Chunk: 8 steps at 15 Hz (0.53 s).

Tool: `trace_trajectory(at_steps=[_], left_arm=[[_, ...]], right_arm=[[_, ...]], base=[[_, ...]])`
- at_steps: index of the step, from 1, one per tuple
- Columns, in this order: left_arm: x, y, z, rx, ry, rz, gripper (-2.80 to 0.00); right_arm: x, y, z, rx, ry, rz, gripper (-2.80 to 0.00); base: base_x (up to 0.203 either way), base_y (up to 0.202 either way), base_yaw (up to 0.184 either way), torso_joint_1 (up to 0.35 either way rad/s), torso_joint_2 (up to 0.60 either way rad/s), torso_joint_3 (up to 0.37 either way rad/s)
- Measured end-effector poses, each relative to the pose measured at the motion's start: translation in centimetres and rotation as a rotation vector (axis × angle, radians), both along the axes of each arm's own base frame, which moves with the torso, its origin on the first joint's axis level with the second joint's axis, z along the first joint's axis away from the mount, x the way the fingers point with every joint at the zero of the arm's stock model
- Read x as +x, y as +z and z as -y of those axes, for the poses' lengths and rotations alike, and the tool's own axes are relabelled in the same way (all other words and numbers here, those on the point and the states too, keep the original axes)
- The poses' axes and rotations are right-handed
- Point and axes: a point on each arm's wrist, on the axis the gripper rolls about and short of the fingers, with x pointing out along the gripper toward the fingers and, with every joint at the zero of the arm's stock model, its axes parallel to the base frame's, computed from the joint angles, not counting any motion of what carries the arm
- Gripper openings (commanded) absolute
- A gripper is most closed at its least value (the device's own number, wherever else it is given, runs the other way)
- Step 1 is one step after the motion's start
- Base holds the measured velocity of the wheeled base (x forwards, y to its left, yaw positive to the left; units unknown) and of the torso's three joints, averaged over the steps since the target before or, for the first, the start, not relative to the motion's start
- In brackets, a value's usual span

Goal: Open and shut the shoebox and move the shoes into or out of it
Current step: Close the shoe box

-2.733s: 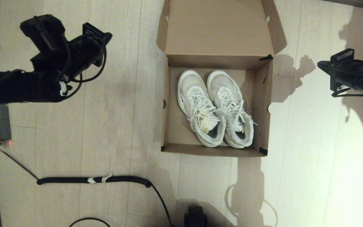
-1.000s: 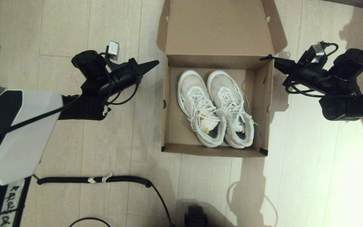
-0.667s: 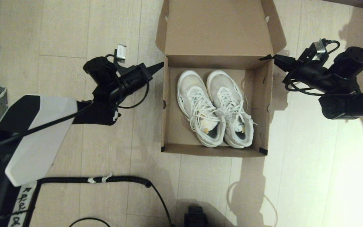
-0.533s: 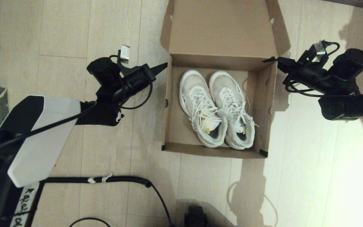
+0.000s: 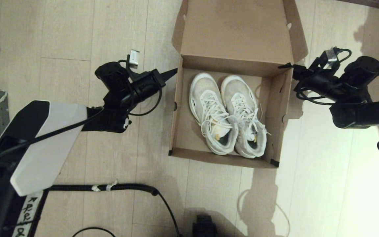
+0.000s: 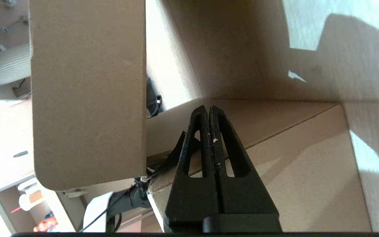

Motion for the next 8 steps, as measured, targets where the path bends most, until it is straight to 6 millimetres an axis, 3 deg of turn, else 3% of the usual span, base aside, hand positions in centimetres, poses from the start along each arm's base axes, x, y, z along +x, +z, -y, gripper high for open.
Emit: trace_trajectory(at_steps=[4, 8], left_arm=[[-1.4, -0.9, -0.7, 0.022, 0.009, -0.081, -2.8], [-5.1, -1.4, -1.9, 0.045, 0.013, -0.149, -2.8]], right_arm=[[-0.7, -1.2, -0.2, -0.012, 0.032, -0.047, -2.8], [-1.8, -2.4, -1.7, -0.016, 0.073, -0.069, -2.8]], base=[[0.0, 0.0, 0.0, 0.0, 0.0, 0.0], [0.0, 0.0, 0.0, 0.0, 0.0, 0.0]])
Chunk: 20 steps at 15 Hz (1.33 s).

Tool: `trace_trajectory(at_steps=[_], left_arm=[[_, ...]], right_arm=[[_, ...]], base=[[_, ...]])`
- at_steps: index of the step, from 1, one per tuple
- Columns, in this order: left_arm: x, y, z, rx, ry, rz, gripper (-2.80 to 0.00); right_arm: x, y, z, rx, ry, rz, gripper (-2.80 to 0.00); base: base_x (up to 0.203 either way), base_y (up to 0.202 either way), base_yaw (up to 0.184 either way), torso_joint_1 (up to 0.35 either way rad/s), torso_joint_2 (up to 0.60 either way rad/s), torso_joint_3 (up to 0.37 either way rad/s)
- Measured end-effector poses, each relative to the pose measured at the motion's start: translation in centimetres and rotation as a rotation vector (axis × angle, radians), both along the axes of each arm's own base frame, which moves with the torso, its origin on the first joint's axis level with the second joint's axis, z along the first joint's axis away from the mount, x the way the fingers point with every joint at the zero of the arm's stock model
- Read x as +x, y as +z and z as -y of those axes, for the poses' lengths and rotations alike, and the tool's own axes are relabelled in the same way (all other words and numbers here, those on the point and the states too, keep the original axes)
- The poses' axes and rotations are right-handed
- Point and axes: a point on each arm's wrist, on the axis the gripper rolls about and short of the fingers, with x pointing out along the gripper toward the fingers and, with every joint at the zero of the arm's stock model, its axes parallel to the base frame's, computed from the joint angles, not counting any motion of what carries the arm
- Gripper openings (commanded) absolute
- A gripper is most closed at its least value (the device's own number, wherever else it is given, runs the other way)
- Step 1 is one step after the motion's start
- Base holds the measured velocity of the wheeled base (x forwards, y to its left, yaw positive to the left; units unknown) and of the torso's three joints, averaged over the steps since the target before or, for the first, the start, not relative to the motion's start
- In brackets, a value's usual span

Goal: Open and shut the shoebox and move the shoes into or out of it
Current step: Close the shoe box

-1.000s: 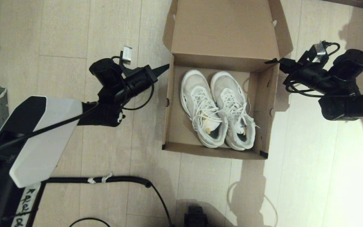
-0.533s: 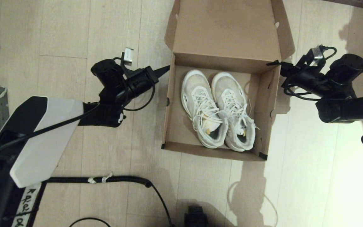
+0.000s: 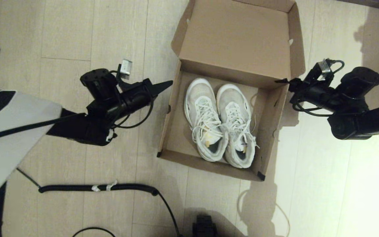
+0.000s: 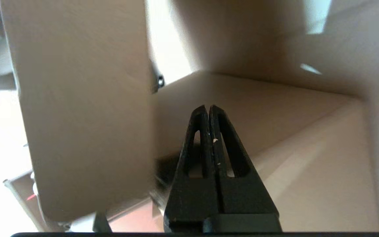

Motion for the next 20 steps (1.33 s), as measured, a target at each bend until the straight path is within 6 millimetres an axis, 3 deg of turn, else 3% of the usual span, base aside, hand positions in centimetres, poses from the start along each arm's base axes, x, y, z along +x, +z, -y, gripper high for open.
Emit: trace_trajectory(at_steps=[3, 7, 9, 12, 16, 20], left_arm=[[-0.7, 1.4, -1.8, 0.012, 0.044, 0.067, -2.8], [2.7, 4.0, -2.7, -0.017, 0.089, 0.249, -2.8], [4.7, 3.3, -2.6, -0.022, 0.08, 0.289, -2.8], [6.3, 1.0, -2.1, -0.011, 0.043, 0.282, -2.8], [6.8, 0.2, -2.3, -0.011, 0.05, 0.286, -2.8], [6.8, 0.8, -3.5, -0.009, 0.071, 0.297, -2.8]], right_arm=[[-0.2, -0.2, -0.2, 0.003, 0.002, -0.014, -2.8], [-0.2, -0.2, -1.4, 0.007, 0.023, -0.027, -2.8], [-0.2, -0.2, -2.3, 0.008, 0.04, -0.032, -2.8], [-0.4, -0.5, -2.6, 0.007, 0.046, -0.046, -2.8], [-0.6, -0.7, -3.7, 0.005, 0.07, -0.054, -2.8], [-0.5, -0.9, -5.9, 0.004, 0.122, -0.057, -2.8]], base=[[0.0, 0.0, 0.0, 0.0, 0.0, 0.0], [0.0, 0.0, 0.0, 0.0, 0.0, 0.0], [0.0, 0.0, 0.0, 0.0, 0.0, 0.0], [0.0, 0.0, 0.0, 0.0, 0.0, 0.0], [0.0, 0.0, 0.0, 0.0, 0.0, 0.0], [0.0, 0.0, 0.0, 0.0, 0.0, 0.0]])
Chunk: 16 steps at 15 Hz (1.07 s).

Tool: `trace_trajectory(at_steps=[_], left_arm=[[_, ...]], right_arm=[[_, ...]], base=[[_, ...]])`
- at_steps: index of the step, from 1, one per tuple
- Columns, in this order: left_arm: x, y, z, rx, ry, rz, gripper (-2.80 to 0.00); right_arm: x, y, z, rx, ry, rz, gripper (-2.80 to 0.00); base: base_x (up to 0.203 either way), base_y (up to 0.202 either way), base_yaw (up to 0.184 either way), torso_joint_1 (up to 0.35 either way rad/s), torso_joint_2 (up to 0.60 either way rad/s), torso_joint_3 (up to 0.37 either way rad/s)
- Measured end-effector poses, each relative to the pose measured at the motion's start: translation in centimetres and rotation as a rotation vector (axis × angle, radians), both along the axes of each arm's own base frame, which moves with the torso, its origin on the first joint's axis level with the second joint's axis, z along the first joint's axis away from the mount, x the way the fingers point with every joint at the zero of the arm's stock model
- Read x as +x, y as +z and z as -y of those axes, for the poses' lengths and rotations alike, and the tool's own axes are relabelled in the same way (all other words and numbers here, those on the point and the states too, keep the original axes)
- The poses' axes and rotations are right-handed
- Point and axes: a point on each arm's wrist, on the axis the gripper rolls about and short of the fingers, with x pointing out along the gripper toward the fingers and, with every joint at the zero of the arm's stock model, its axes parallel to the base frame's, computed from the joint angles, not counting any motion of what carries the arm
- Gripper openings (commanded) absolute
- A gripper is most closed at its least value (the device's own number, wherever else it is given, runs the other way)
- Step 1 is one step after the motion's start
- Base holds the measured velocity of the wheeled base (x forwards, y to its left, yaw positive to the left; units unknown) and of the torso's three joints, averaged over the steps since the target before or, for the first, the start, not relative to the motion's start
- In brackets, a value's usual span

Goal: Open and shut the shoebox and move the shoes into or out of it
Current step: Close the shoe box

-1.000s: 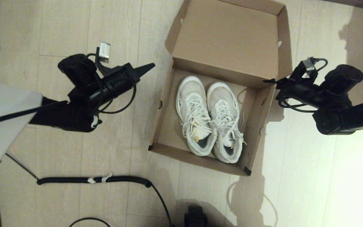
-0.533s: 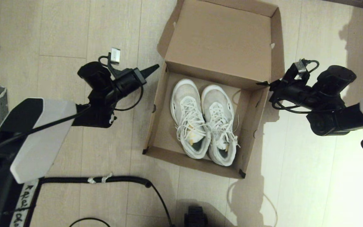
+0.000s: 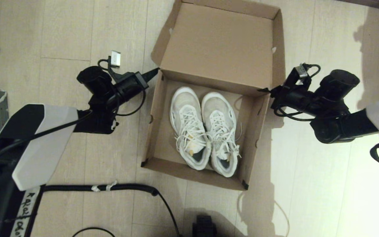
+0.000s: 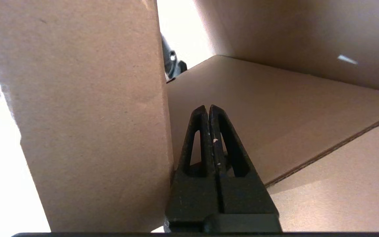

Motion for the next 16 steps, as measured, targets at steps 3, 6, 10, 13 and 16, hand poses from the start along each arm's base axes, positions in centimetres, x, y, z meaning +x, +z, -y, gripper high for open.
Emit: trace_trajectory(at_steps=[3, 6, 10, 13, 16], left_arm=[[-0.1, 0.6, -0.9, -0.001, 0.016, 0.011, -2.8], [-0.3, 0.9, -0.9, -0.003, 0.013, 0.019, -2.8], [-0.9, 1.7, -0.4, -0.042, -0.017, 0.018, -2.8], [-1.3, 1.9, 0.2, -0.046, -0.029, 0.013, -2.8], [-1.6, 1.9, 1.8, -0.051, -0.052, 0.005, -2.8]], right_arm=[[0.1, -0.6, -1.6, -0.001, 0.036, -0.013, -2.8], [0.3, -1.3, -2.7, -0.004, 0.059, -0.026, -2.8], [0.7, -1.7, -1.1, -0.013, 0.017, -0.017, -2.8], [1.0, -1.7, 1.6, -0.013, -0.044, -0.016, -2.8], [1.2, -1.1, 2.3, -0.009, -0.058, -0.006, -2.8]], base=[[0.0, 0.0, 0.0, 0.0, 0.0, 0.0], [0.0, 0.0, 0.0, 0.0, 0.0, 0.0], [0.0, 0.0, 0.0, 0.0, 0.0, 0.0], [0.0, 0.0, 0.0, 0.0, 0.0, 0.0], [0.0, 0.0, 0.0, 0.0, 0.0, 0.0]])
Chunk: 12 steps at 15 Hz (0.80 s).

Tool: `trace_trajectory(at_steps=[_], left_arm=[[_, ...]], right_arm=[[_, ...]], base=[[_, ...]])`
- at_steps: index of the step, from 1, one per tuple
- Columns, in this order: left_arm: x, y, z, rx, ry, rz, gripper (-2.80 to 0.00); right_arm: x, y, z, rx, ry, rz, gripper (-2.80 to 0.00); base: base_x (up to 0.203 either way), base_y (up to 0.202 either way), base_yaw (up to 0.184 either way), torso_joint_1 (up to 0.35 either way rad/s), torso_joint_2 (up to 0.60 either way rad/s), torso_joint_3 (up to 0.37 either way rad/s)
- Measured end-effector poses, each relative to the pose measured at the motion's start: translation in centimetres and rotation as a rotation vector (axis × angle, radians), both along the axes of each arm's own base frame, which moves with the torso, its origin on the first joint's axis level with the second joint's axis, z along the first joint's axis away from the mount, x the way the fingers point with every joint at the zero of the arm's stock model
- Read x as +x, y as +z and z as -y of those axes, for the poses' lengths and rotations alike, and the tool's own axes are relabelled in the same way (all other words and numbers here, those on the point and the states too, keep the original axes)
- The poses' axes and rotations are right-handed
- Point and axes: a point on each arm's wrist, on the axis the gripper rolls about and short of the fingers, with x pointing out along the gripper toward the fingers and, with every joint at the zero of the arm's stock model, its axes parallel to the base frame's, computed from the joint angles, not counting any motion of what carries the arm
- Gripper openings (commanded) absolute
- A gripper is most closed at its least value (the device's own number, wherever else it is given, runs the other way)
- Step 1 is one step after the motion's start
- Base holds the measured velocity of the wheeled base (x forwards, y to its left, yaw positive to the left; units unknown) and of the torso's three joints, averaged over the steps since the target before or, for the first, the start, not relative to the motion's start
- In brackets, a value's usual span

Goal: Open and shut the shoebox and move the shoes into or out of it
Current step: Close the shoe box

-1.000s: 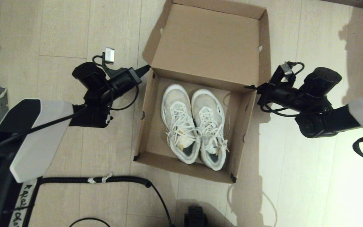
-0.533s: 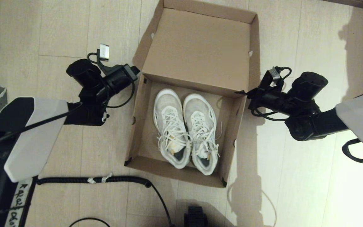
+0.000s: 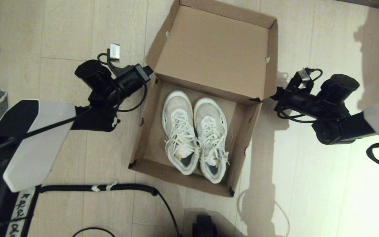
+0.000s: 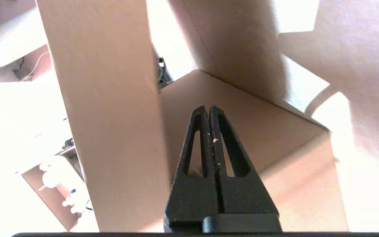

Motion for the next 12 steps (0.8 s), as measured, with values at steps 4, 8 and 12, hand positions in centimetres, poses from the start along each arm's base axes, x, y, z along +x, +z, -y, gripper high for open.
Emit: trace_trajectory(at_steps=[4, 8, 12], left_arm=[[-0.3, 0.3, 0.8, -0.002, -0.016, 0.006, -2.8], [-0.4, 0.6, 0.5, -0.002, -0.008, 0.001, -2.8], [0.3, 0.3, -2.0, -0.007, 0.056, -0.01, -2.8]], right_arm=[[0.4, 1.5, 0.0, 0.024, -0.007, 0.002, -2.8], [1.5, 3.0, 0.1, 0.105, -0.019, -0.002, -2.8], [1.9, 3.2, 0.1, 0.137, -0.019, -0.017, -2.8]], base=[[0.0, 0.0, 0.0, 0.0, 0.0, 0.0], [0.0, 0.0, 0.0, 0.0, 0.0, 0.0], [0.0, 0.0, 0.0, 0.0, 0.0, 0.0]])
